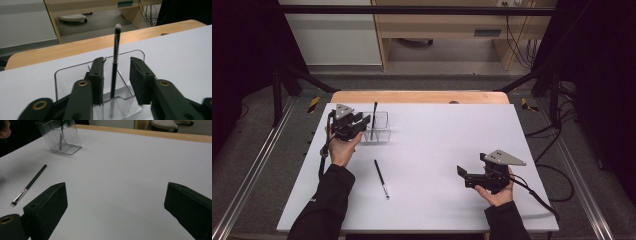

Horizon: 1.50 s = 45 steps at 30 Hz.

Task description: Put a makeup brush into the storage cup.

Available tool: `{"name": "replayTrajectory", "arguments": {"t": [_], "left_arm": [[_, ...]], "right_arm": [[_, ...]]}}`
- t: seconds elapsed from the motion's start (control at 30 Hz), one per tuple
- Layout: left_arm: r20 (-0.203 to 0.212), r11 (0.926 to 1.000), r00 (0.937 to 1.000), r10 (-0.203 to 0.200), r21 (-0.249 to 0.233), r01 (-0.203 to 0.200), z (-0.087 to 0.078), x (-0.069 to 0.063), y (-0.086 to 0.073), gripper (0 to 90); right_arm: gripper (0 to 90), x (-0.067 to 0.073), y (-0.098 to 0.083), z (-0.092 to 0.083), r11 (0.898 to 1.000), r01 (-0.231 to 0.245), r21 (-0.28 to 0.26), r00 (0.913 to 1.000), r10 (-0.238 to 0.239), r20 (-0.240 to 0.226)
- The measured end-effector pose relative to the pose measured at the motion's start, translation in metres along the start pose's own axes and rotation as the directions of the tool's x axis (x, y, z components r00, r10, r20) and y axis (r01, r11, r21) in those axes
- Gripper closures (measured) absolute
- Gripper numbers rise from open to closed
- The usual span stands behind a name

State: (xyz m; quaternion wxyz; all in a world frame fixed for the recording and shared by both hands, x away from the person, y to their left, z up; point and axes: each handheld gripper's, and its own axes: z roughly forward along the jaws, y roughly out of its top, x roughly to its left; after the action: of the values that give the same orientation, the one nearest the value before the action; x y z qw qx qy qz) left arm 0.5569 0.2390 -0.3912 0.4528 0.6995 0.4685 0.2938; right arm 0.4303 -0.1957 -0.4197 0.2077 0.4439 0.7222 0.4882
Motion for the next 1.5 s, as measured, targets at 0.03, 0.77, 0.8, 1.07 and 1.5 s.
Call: {"name": "replayTrajectory", "arguments": {"t": [0.03,0.77,0.8,1.07,1.5], "left_arm": [[0.007,0.9999,1.0,0.006,-0.01,-0.005,-0.006,-0.001,-0.001,55.9],[0.086,0.9992,0.9958,0.032,-0.025,-0.03,-0.086,-0.026,-0.032,23.4],[0.089,0.9992,0.9956,0.031,-0.027,-0.029,-0.088,-0.027,-0.034,22.6],[0.098,0.9991,0.9943,0.04,-0.014,-0.039,-0.102,-0.034,-0.053,14.8],[0.059,0.9985,0.997,0.049,0.022,-0.051,-0.113,-0.033,-0.071,10.5]], "right_arm": [[5.3,0.0,0.001,-0.001,1.0,-0.001,-0.002,1.0,0.001,0.001],[4.9,-0.006,0.006,-0.012,0.999,-0.003,-0.041,0.9998,0.004,0.02],[4.9,-0.006,0.006,-0.012,0.999,-0.003,-0.04,0.9998,0.004,0.018],[4.7,-0.008,0.004,-0.014,0.999,-0.005,-0.036,0.9999,0.006,0.016],[4.8,-0.012,0.003,-0.018,0.999,-0.007,-0.038,0.9996,0.008,0.028]]}}
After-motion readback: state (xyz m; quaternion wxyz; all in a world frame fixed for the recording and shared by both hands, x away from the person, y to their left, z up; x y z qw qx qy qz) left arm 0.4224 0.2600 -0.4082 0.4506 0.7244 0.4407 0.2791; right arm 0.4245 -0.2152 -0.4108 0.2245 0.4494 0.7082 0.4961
